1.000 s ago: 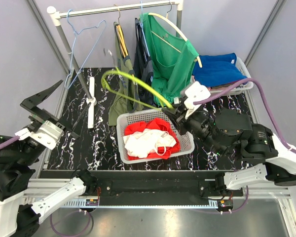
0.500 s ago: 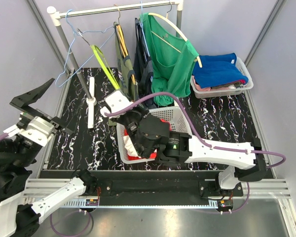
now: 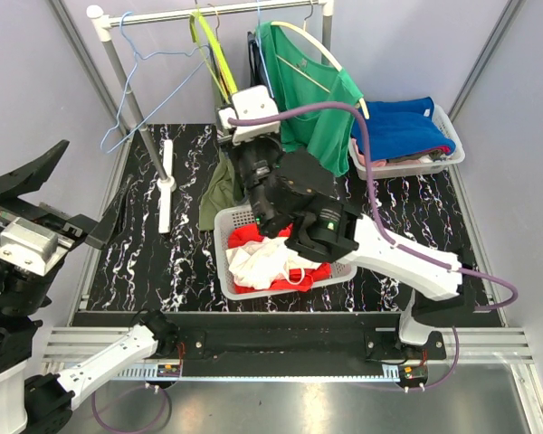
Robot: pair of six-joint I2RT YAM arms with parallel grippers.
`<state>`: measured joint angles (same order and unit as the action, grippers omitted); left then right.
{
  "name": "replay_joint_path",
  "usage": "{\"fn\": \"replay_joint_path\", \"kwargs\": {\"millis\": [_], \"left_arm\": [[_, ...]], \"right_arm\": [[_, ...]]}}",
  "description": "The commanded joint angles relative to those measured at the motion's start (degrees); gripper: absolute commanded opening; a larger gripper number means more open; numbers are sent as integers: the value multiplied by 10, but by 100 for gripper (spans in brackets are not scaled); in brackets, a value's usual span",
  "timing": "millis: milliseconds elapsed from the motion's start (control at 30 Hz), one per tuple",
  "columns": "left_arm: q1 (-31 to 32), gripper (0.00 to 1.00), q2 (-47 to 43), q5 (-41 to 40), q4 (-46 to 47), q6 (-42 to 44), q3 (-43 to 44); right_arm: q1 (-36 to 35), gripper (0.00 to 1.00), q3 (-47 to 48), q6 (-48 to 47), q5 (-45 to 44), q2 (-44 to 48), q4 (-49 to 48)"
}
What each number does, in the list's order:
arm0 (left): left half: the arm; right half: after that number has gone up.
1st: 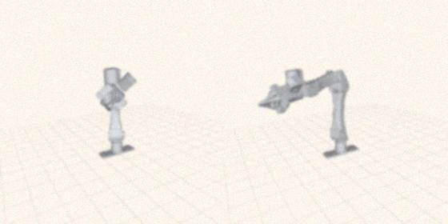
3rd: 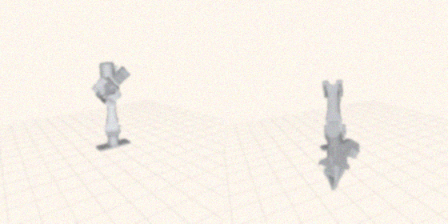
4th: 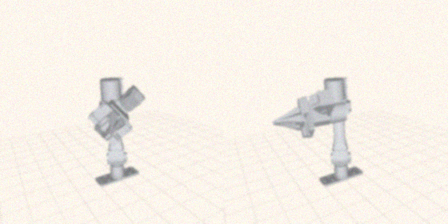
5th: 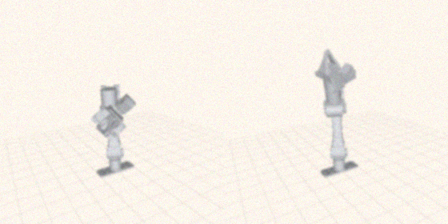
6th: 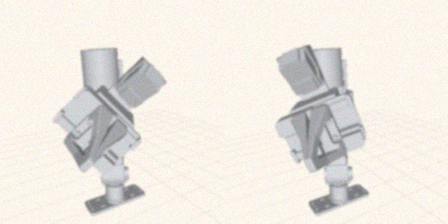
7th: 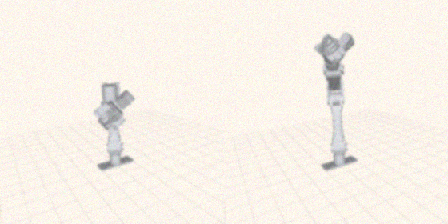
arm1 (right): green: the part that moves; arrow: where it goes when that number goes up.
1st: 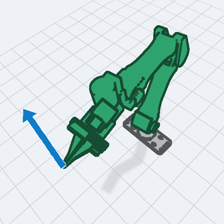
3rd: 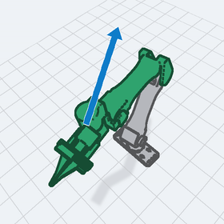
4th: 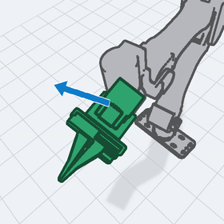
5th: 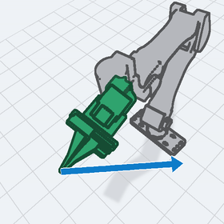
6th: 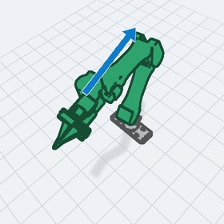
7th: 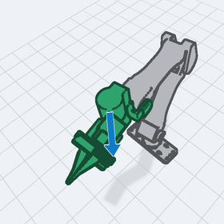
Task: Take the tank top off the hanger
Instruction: Place the hanger at the clothesline.
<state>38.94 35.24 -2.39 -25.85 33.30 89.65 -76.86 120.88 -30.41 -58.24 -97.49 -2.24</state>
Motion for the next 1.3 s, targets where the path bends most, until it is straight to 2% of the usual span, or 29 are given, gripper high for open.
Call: {"fn": "replay_joint_path", "kwargs": {"millis": [0, 133, 800, 1267], "left_arm": [[1, 99, 9, -26, 30, -15, 11], [0, 99, 6, -26, 32, -17, 9], [0, 99, -15, -31, 39, -19, -11], [1, 99, -19, -34, 39, -17, -14]], "right_arm": [[21, 0, 53, 44, 30, -44, 20], [32, 0, 76, 69, 42, -60, 57], [88, 0, 161, 133, 92, -147, 117], [104, 0, 251, 123, 117, -230, 142]]}}
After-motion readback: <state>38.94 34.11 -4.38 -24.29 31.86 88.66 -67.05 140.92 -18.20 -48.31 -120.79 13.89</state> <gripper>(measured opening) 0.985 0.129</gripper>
